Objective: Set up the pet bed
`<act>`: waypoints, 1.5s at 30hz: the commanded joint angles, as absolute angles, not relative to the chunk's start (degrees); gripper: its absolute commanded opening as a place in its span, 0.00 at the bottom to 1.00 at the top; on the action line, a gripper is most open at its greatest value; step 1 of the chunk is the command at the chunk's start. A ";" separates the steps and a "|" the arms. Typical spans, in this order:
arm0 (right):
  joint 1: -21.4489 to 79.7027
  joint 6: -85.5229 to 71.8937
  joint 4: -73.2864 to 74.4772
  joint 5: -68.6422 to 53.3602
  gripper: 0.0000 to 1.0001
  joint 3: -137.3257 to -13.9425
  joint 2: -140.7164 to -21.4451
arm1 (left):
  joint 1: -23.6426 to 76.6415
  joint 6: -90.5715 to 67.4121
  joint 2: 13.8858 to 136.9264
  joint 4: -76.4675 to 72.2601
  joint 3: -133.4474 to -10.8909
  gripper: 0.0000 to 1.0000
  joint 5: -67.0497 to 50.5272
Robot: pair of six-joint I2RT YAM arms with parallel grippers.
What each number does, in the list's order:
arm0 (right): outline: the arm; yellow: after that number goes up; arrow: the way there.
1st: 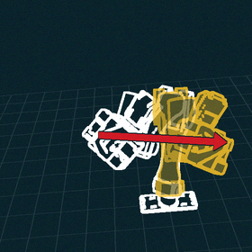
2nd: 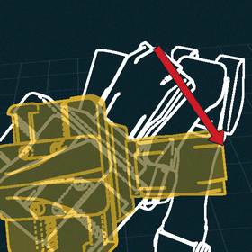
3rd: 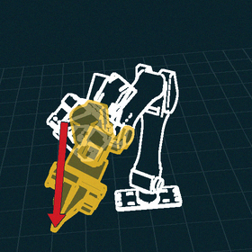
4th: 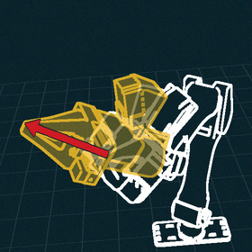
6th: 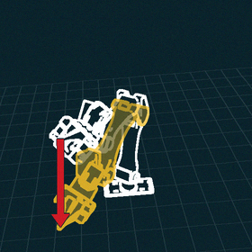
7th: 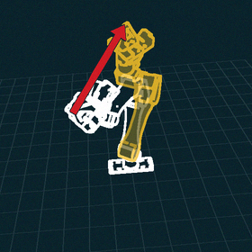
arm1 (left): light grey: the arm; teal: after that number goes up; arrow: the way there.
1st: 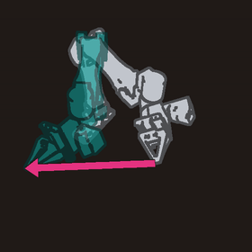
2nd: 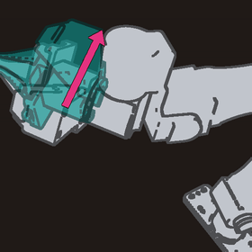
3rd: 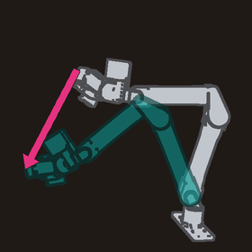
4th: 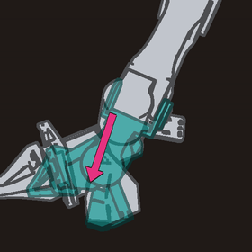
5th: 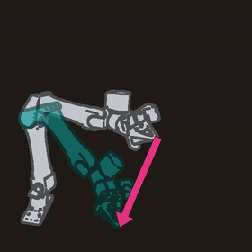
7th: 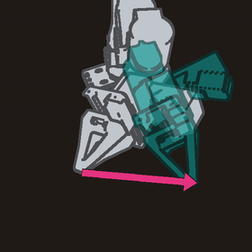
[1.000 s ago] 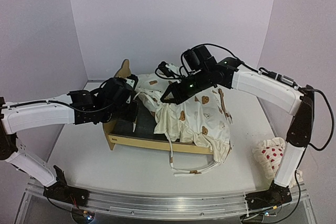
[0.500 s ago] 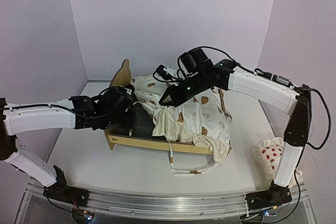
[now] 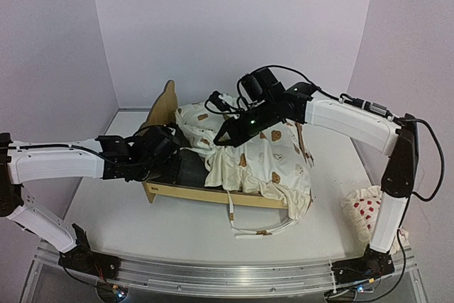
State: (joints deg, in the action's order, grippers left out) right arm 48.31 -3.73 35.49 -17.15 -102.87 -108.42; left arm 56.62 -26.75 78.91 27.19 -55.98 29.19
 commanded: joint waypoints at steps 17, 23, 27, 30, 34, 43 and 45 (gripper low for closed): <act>51.06 -4.83 35.14 -8.65 0.00 -107.45 -113.60 | 55.71 -32.04 82.96 31.05 -54.20 0.02 28.93; 52.43 -4.14 36.36 -0.08 0.00 -110.01 -117.19 | 55.72 -33.36 80.95 32.69 -54.05 0.21 24.95; 52.45 -5.00 36.96 4.36 0.00 -111.52 -119.01 | 55.80 -34.25 79.10 34.75 -55.07 0.34 23.53; 52.47 -5.27 37.31 6.39 0.00 -112.72 -120.34 | 55.81 -34.19 76.61 35.01 -55.40 0.42 22.21; 52.47 -5.19 38.04 11.63 0.00 -114.57 -122.23 | 56.16 -33.85 74.23 35.82 -56.02 0.56 19.99; 52.43 -4.57 39.04 14.72 0.00 -116.40 -124.99 | 59.64 -35.47 72.29 40.82 -57.93 0.66 18.16; 52.45 -4.44 39.44 16.02 0.00 -116.76 -125.44 | 60.23 -36.09 71.71 41.65 -57.36 0.63 16.84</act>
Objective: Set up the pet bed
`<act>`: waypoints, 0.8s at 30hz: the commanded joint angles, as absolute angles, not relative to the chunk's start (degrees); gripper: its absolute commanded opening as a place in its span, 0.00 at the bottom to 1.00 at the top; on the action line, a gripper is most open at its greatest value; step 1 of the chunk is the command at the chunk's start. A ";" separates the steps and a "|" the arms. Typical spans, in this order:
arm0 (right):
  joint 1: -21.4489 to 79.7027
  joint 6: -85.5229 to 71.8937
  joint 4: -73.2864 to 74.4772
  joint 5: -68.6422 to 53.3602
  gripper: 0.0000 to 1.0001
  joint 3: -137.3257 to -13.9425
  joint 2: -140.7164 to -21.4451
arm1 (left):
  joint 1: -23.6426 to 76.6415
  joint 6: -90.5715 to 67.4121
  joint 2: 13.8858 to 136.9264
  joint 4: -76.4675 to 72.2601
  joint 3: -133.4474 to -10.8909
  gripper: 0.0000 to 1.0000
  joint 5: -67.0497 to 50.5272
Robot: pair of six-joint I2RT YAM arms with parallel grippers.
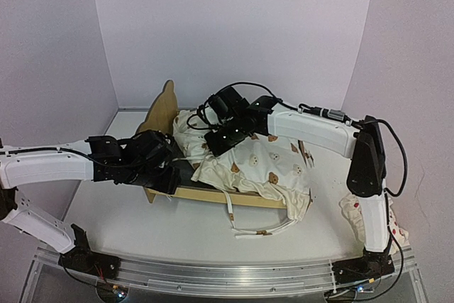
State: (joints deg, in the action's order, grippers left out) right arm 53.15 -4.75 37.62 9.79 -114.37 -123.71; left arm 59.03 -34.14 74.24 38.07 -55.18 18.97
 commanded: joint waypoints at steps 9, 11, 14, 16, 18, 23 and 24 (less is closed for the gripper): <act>52.43 -4.75 41.24 18.27 0.00 -118.64 -127.20 | 60.87 -38.59 68.01 38.29 -48.26 0.58 13.55; 52.46 -5.02 41.32 17.50 0.00 -118.49 -127.06 | 60.96 -39.63 67.31 35.43 -45.52 0.57 14.23; 52.46 -5.63 41.38 16.16 0.00 -118.00 -126.66 | 61.22 -41.87 66.26 29.92 -40.50 0.55 16.53; 52.42 -6.11 41.44 15.34 0.00 -117.67 -126.26 | 61.74 -43.01 65.13 24.94 -36.56 0.55 18.22; 52.44 -6.54 41.47 14.36 0.00 -117.21 -126.03 | 62.93 -44.04 63.71 18.81 -32.46 0.56 21.48; 52.47 -7.23 41.48 12.71 0.00 -116.32 -125.39 | 67.41 -45.93 63.32 4.54 -22.41 0.57 30.69; 52.42 -7.35 41.48 12.51 0.00 -116.12 -125.30 | 68.45 -46.08 64.20 2.38 -21.19 0.56 32.91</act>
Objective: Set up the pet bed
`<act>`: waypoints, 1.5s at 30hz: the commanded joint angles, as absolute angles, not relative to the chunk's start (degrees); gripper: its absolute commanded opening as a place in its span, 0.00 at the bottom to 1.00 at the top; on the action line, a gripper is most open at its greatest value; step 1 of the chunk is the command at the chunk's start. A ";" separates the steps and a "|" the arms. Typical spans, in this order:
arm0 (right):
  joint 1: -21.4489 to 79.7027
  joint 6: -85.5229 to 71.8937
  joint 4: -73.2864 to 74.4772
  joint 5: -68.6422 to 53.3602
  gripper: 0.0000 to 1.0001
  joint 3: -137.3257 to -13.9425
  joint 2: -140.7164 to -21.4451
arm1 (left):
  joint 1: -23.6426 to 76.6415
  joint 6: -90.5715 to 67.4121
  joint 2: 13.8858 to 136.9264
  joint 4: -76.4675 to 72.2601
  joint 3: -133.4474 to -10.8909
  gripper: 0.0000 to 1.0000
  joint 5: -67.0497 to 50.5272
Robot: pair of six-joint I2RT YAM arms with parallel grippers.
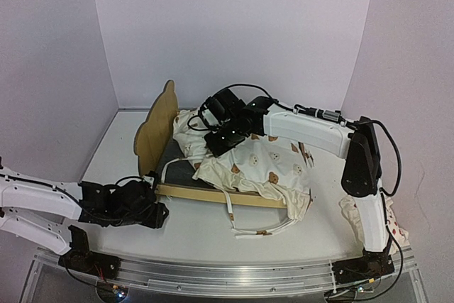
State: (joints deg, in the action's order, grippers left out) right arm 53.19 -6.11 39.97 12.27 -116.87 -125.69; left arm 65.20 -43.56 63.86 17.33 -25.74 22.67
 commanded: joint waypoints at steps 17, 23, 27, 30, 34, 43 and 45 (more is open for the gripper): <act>52.46 -7.97 41.39 10.77 0.00 -113.56 -124.26 | 73.78 -42.82 88.79 -25.78 -17.62 0.47 51.69; 52.44 -8.17 41.40 10.33 0.00 -113.48 -124.19 | 71.39 -40.37 95.43 -30.83 -19.37 0.46 49.61; 52.47 -8.11 41.39 10.34 0.00 -113.11 -124.13 | 68.94 -37.80 97.05 -36.39 -18.62 0.44 47.96; 52.47 -8.02 41.34 10.33 0.00 -112.95 -124.19 | 67.42 -34.21 98.47 -44.54 -16.85 0.45 45.99; 52.45 -7.91 41.31 10.11 0.00 -113.19 -124.58 | 64.85 -31.22 102.22 -51.88 -15.61 0.45 42.95; 52.46 -7.47 41.28 9.89 0.00 -113.62 -125.37 | 62.52 -29.27 112.94 -66.26 -15.13 0.39 39.98; 52.45 -7.39 41.29 9.93 0.00 -113.71 -125.38 | 62.41 -29.31 113.58 -66.20 -15.50 0.36 40.91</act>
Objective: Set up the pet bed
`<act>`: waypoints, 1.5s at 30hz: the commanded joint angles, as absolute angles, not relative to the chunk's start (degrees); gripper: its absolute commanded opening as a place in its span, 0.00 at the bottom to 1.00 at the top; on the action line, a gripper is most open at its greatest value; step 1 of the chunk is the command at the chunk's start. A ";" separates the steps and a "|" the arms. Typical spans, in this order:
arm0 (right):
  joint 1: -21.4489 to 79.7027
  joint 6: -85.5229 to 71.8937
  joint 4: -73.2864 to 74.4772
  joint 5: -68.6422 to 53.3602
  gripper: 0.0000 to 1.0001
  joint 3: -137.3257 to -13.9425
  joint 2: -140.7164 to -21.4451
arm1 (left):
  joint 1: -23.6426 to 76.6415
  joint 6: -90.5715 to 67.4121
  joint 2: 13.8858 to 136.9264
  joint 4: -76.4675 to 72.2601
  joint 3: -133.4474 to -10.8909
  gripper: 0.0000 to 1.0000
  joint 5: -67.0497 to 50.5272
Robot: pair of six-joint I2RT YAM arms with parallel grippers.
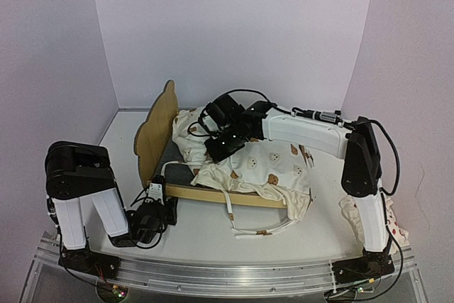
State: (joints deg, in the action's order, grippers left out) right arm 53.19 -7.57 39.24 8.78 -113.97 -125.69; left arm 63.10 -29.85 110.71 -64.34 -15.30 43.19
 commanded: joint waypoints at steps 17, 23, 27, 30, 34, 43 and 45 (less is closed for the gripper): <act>52.45 -7.48 41.38 9.76 0.00 -114.08 -125.99 | 60.56 -25.55 113.55 -67.73 -14.95 0.00 42.44; 52.45 -7.56 41.36 9.82 0.00 -113.50 -124.95 | 60.86 -28.98 103.84 -56.95 -12.25 0.00 36.59; 52.41 -7.64 41.35 9.30 0.00 -113.61 -124.34 | 63.85 -31.85 96.47 -47.67 -11.29 0.00 36.60; 52.47 -7.50 41.39 8.63 0.00 -114.27 -124.19 | 66.40 -34.61 91.70 -39.15 -11.76 0.00 39.07; 52.47 -7.62 41.37 7.34 0.00 -115.38 -124.28 | 68.86 -38.47 84.70 -29.88 -12.32 0.00 41.15; 52.75 -8.00 41.38 3.35 0.00 -118.00 -125.17 | 72.45 -44.86 72.88 -10.65 -15.87 0.00 39.68; 53.09 -8.11 41.36 2.35 0.00 -119.36 -125.72 | 72.78 -45.27 70.78 -7.24 -16.80 0.00 37.51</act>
